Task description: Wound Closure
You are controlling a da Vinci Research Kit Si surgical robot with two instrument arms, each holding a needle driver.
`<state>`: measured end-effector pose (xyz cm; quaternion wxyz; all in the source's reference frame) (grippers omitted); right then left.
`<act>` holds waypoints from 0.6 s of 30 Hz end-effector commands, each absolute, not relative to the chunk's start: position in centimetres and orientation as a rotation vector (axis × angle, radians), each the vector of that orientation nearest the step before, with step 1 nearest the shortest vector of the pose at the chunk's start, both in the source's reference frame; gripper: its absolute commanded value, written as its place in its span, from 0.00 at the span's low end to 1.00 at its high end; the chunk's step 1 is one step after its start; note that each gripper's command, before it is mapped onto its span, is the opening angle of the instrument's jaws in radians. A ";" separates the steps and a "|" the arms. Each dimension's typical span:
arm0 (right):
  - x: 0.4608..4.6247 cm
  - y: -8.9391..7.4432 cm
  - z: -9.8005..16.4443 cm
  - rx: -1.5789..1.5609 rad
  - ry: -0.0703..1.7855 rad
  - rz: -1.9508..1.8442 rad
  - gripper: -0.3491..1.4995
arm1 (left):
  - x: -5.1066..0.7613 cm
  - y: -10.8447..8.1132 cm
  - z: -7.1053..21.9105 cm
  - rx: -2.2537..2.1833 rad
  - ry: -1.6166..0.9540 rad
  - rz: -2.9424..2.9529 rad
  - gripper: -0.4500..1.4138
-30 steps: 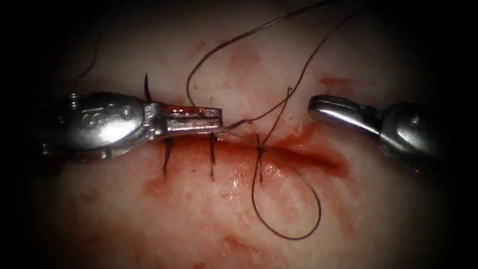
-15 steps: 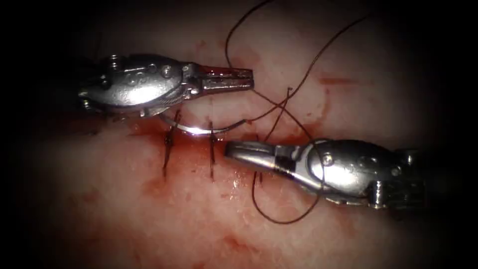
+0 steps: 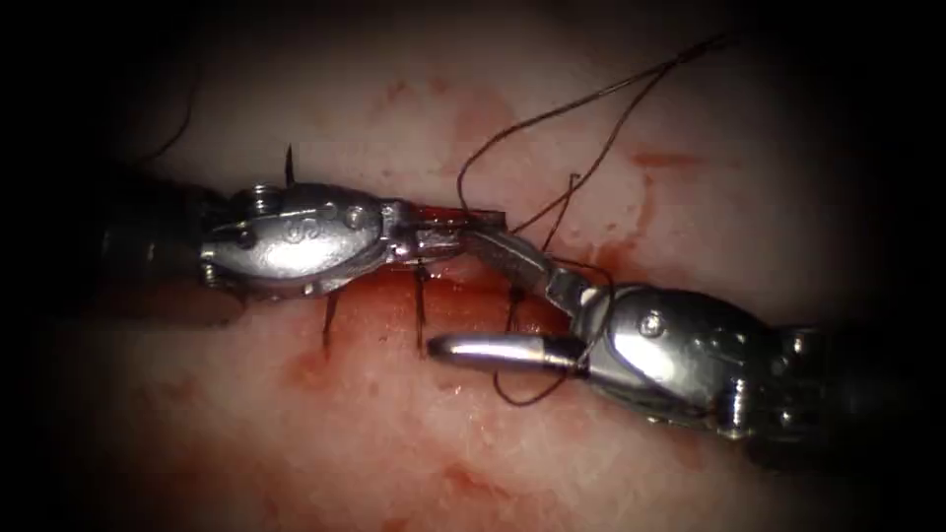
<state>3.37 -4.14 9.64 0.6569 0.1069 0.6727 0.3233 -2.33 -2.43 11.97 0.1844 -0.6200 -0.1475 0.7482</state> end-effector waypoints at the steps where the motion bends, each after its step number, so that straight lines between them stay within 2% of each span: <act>1: 3.36 -4.2 9.7 0.232 1.518 0.770 0.72 | -2.37 -2.5 12.0 -1.751 -0.416 2.110 0.00; 5: 3.16 -4.2 9.7 0.194 1.486 0.899 0.63 | -2.32 -2.6 12.0 -1.749 -0.430 2.107 0.00; 14: 2.98 -4.3 10.1 0.192 1.345 1.185 0.55 | -2.40 -2.8 11.8 -1.760 -0.448 2.106 0.00; 18: 2.97 -4.4 10.3 0.181 1.310 1.258 0.55 | -2.45 -2.8 11.8 -1.766 -0.453 2.107 0.00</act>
